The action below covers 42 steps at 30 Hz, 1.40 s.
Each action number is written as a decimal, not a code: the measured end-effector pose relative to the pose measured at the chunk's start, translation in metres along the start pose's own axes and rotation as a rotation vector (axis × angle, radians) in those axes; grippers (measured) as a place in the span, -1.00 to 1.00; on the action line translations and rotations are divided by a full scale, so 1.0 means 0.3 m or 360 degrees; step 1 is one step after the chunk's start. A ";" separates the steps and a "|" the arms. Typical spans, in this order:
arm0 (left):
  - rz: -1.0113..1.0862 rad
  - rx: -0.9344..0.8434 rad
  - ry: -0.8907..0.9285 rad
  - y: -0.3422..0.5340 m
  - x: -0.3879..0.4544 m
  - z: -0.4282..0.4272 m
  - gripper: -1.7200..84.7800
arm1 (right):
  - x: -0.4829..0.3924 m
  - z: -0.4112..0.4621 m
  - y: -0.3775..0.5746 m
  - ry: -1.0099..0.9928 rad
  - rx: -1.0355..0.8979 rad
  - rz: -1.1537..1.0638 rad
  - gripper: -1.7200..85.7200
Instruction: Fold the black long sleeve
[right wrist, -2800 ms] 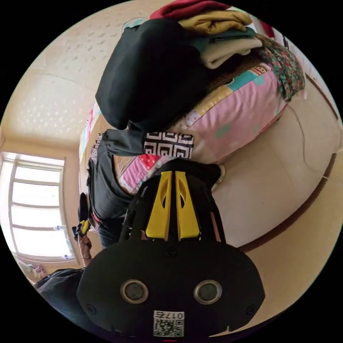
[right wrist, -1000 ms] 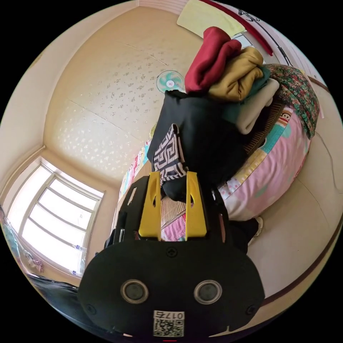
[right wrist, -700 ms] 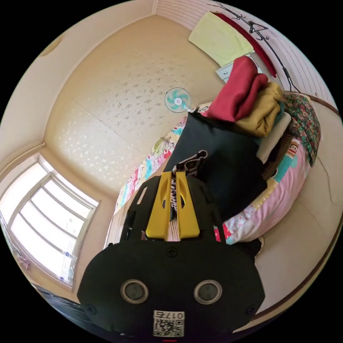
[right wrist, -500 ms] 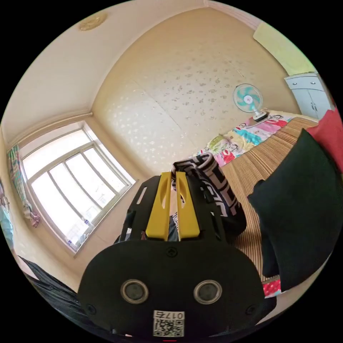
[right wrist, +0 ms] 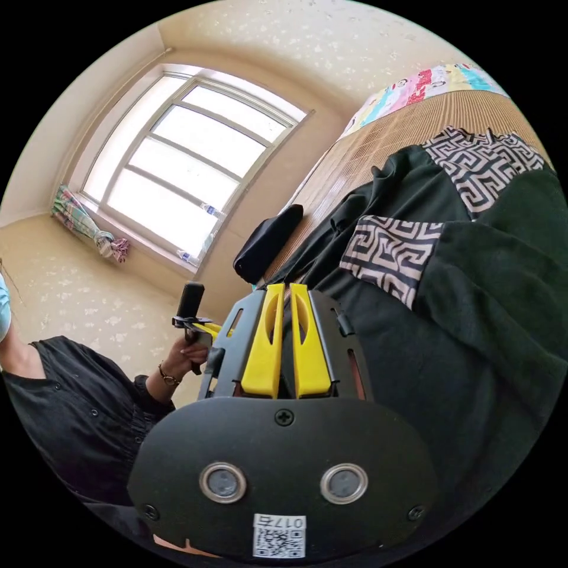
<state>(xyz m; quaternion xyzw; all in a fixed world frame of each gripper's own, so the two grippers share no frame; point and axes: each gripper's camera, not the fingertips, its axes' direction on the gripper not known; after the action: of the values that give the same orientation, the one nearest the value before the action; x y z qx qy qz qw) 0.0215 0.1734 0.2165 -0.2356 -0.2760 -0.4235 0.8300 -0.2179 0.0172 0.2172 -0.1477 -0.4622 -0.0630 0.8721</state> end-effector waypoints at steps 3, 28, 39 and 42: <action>0.0138 0.0021 0.0019 -0.251 0.048 0.123 -0.72 | 0.038 -0.188 -0.036 0.0319 0.0096 0.0013 -0.90; 0.0033 0.0432 -0.0406 -0.598 -0.120 0.464 -0.87 | 0.146 -0.156 -0.310 0.0764 -0.0153 -0.0245 -0.87; 0.0078 0.0503 -0.0355 -0.563 -0.193 0.427 -0.87 | 0.055 0.002 -0.358 0.1233 -0.0261 -0.0298 -0.92; 0.0106 0.0568 -0.0407 -0.601 -0.170 0.382 -0.87 | 0.034 -0.044 -0.426 0.1210 -0.0149 -0.0297 -0.94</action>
<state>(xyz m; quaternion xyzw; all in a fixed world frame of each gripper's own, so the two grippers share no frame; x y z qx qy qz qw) -0.1834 0.1788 0.2958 -0.1457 -0.4418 -0.3069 0.8303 -0.2333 -0.1078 0.2442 -0.1108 -0.1143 -0.2132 0.9640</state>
